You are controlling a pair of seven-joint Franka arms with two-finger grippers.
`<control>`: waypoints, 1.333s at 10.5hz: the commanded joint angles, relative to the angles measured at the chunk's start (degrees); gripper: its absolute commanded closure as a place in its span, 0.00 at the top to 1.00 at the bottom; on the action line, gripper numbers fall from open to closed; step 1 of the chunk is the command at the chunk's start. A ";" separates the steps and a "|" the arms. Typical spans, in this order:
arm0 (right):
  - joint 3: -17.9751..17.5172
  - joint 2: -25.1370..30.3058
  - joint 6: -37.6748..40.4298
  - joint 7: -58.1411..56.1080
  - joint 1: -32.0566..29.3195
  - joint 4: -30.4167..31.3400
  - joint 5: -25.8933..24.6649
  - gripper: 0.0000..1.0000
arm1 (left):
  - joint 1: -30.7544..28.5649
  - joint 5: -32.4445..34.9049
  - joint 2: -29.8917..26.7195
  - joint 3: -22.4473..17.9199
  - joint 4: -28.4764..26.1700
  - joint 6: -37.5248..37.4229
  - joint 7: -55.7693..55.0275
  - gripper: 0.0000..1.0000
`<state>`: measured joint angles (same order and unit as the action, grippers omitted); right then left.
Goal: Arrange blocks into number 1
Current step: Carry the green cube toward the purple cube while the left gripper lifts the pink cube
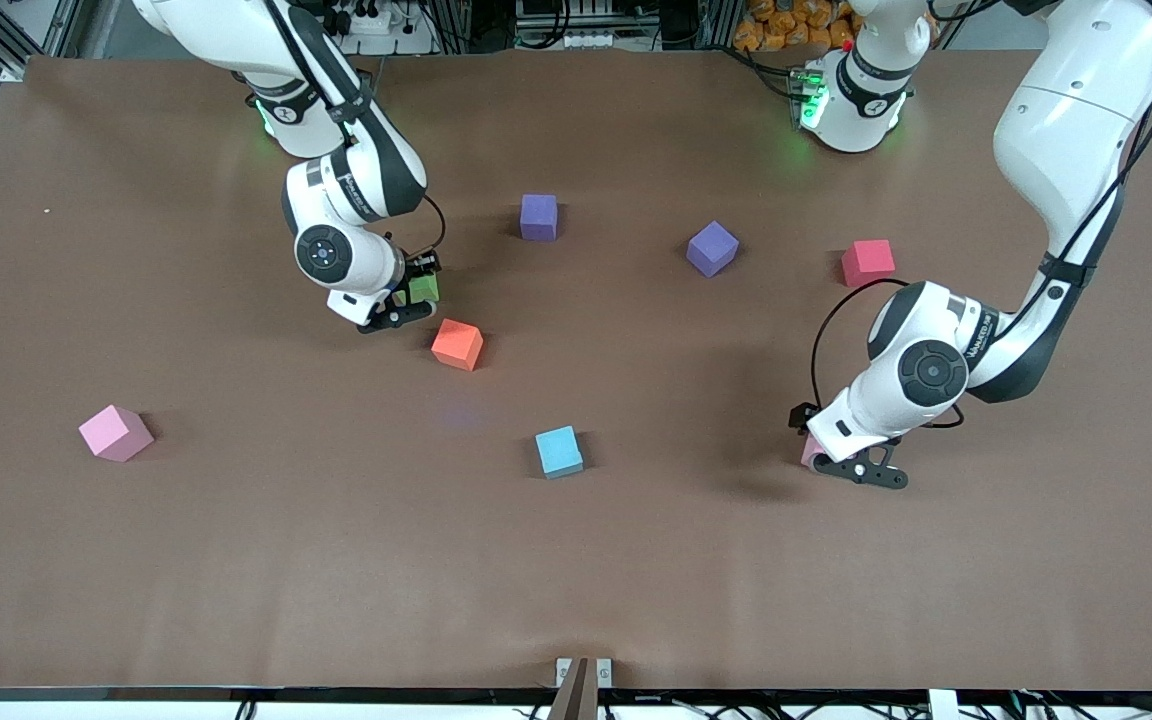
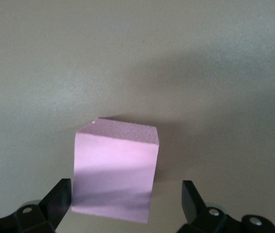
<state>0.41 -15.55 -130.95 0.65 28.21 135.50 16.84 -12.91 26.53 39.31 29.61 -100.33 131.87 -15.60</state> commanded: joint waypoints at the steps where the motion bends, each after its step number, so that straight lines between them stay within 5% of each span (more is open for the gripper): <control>1: -0.14 2.61 -0.36 0.23 -0.53 0.11 2.75 0.53 | 0.08 1.51 1.64 -0.60 1.45 1.98 0.65 1.00; 5: -0.05 7.29 -1.23 16.18 10.08 -2.16 3.64 0.56 | 0.08 2.57 3.22 -1.83 2.24 3.75 0.74 1.00; 6: -0.05 6.94 -2.97 20.40 12.72 -2.96 3.38 0.56 | -0.09 2.13 3.66 -1.84 2.42 4.19 -0.30 0.90; 8: -0.05 5.62 -8.24 27.35 17.56 -3.14 3.20 0.57 | 0.08 1.25 3.93 -1.84 2.24 8.49 -4.42 0.16; 11: -0.05 1.24 -12.39 32.30 20.39 -5.06 3.29 0.58 | 0.08 1.34 4.02 -1.84 2.24 8.50 -4.79 0.00; 14: -0.05 -1.32 -12.48 34.86 21.79 -7.62 3.29 0.60 | -0.01 0.99 3.67 -1.84 2.42 8.50 -5.06 0.00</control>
<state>-0.06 -15.06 -143.45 33.68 48.61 129.92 19.53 -13.08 27.66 42.59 27.81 -98.85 139.80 -19.50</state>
